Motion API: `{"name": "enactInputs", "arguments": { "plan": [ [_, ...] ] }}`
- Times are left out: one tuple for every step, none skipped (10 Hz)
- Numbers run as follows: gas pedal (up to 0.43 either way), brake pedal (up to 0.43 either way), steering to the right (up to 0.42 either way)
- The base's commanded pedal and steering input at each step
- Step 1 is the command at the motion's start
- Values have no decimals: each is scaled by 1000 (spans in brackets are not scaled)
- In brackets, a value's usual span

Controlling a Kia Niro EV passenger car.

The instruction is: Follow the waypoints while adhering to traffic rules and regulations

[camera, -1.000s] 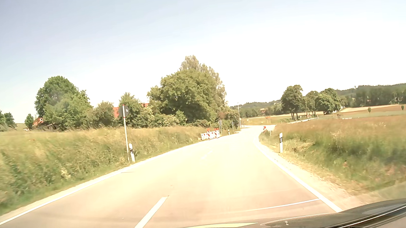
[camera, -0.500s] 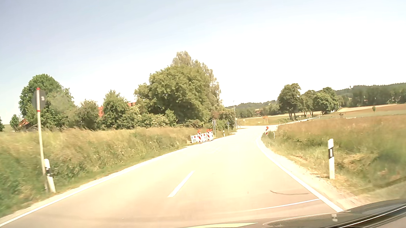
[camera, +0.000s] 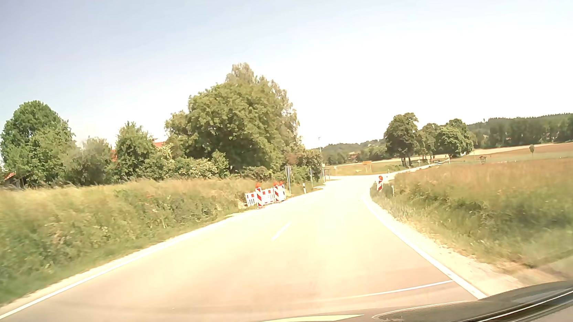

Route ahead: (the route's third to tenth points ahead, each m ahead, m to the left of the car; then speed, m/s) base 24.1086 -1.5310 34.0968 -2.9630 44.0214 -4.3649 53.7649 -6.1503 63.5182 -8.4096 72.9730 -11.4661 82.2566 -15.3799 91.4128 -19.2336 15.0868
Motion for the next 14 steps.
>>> {"name": "enactInputs", "arguments": {
  "plan": [
    [98, 0, 16],
    [98, 0, 16],
    [110, 0, 16],
    [118, 0, 16],
    [118, 0, 16],
    [118, 0, 16],
    [118, 0, 16],
    [118, 0, 16],
    [118, 0, 16],
    [118, 0, 16],
    [118, 0, 16],
    [118, 0, 18],
    [118, 0, 19],
    [110, 0, 22]
  ]
}}
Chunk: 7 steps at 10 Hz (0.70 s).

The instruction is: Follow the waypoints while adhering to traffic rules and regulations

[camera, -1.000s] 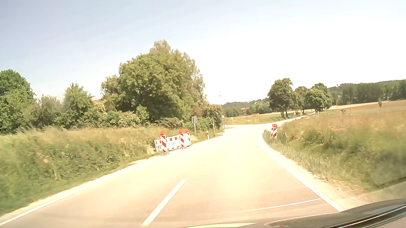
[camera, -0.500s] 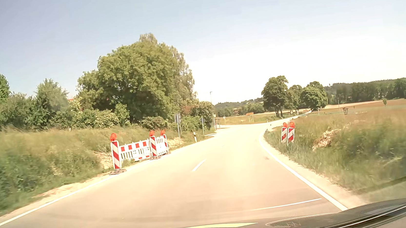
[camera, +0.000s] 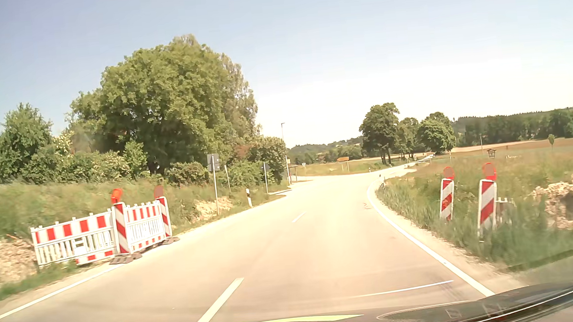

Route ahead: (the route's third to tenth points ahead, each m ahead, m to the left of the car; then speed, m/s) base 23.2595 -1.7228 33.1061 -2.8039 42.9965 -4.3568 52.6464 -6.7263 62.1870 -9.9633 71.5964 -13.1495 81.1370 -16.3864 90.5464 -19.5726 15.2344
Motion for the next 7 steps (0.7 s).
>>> {"name": "enactInputs", "arguments": {
  "plan": [
    [98, 0, 25],
    [98, 0, 25],
    [98, 0, 24],
    [98, 0, 23],
    [118, 0, 23],
    [130, 0, 23],
    [138, 0, 23]
  ]
}}
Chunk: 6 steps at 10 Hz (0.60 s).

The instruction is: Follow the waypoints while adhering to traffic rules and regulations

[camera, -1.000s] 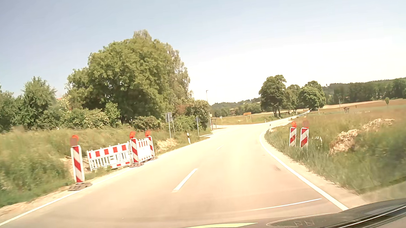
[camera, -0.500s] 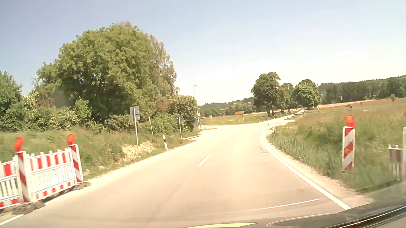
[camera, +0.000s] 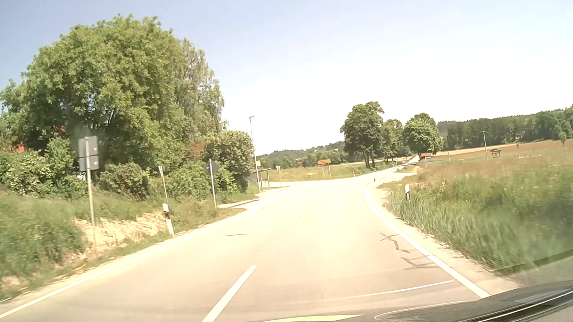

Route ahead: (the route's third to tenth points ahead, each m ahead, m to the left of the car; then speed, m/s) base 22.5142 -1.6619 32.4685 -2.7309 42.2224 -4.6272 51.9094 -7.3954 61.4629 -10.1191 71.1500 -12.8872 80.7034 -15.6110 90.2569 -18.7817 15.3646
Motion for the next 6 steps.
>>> {"name": "enactInputs", "arguments": {
  "plan": [
    [150, 0, 24],
    [157, 0, 23],
    [157, 0, 23],
    [169, 0, 23],
    [169, 0, 23],
    [169, 0, 23]
  ]
}}
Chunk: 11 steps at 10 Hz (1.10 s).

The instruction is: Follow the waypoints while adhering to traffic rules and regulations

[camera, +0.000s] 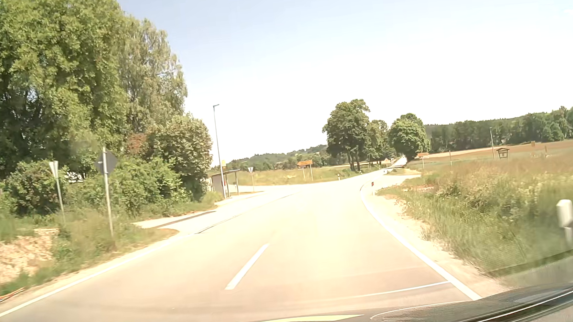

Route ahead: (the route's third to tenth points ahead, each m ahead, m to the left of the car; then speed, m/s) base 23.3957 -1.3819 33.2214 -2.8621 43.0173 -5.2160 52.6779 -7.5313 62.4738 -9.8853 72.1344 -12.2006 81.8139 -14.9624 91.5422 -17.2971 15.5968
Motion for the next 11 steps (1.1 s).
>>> {"name": "enactInputs", "arguments": {
  "plan": [
    [169, 0, 23],
    [169, 0, 23],
    [169, 0, 23],
    [169, 0, 19],
    [169, 0, 18],
    [169, 0, 18],
    [177, 0, 18],
    [177, 0, 18],
    [177, 0, 18],
    [177, 0, 18],
    [177, 0, 18]
  ]
}}
